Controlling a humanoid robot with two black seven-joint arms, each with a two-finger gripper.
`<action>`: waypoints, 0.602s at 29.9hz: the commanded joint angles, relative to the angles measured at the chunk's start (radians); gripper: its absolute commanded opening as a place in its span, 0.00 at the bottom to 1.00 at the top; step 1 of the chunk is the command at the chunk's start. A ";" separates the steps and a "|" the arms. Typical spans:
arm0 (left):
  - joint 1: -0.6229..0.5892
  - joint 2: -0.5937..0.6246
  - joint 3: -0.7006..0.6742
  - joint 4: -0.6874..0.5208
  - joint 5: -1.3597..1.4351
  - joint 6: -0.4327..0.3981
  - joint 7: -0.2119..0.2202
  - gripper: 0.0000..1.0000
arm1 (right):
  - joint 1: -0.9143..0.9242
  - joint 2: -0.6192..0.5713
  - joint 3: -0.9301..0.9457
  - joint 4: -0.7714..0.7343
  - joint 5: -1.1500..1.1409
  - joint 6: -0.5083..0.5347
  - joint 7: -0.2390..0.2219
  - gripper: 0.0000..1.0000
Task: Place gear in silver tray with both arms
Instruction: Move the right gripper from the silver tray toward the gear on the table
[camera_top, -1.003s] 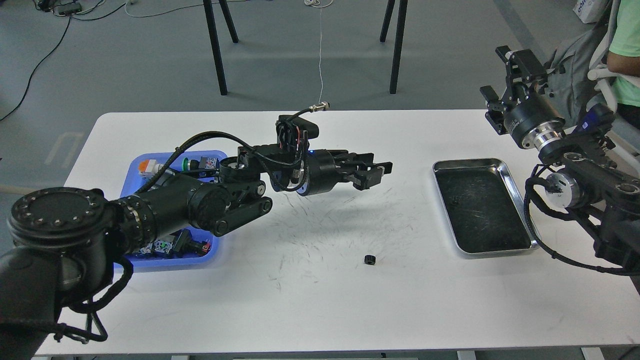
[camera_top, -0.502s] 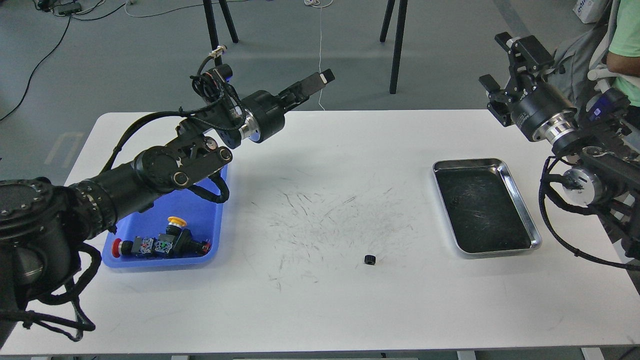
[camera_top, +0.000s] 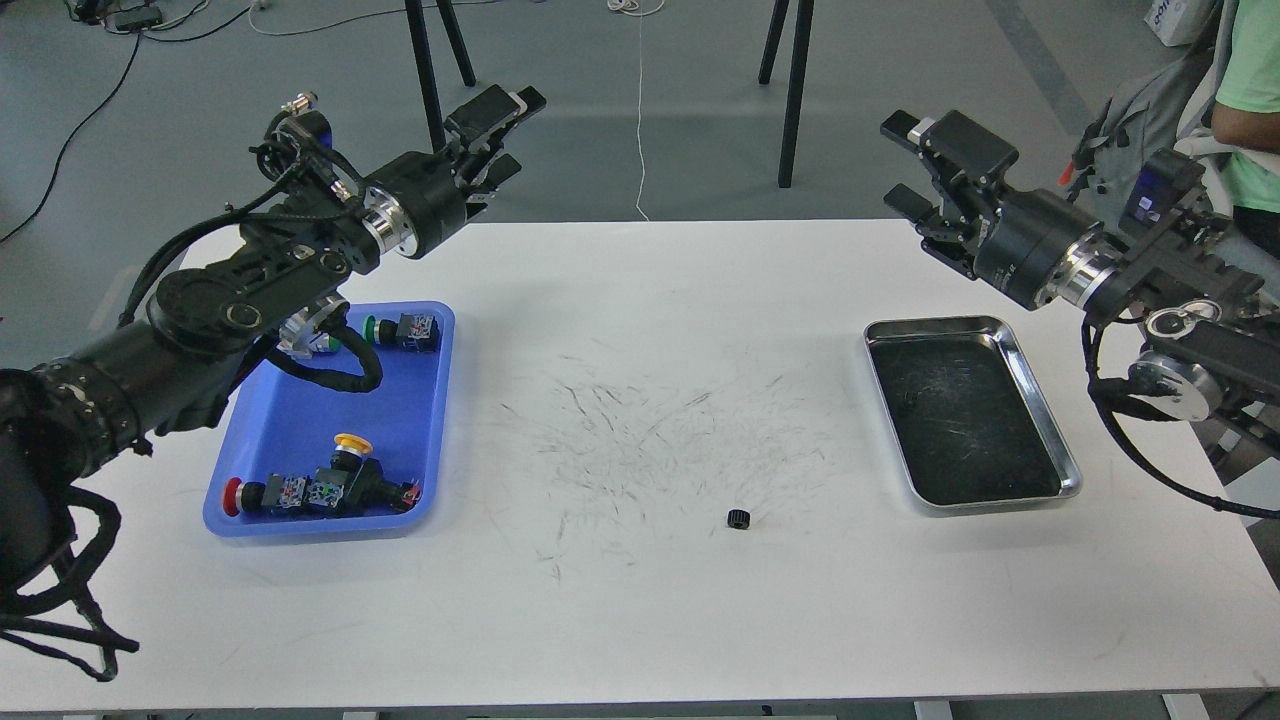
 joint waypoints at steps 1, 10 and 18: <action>0.002 0.021 0.001 0.002 -0.072 -0.077 0.000 1.00 | 0.039 0.000 -0.084 0.045 -0.117 0.017 -0.001 0.96; 0.025 0.079 -0.006 -0.013 -0.262 -0.209 0.000 1.00 | 0.176 0.011 -0.272 0.080 -0.406 0.037 0.005 0.96; 0.031 0.136 0.002 -0.021 -0.264 -0.270 0.000 1.00 | 0.295 0.066 -0.437 0.087 -0.538 0.037 0.011 0.96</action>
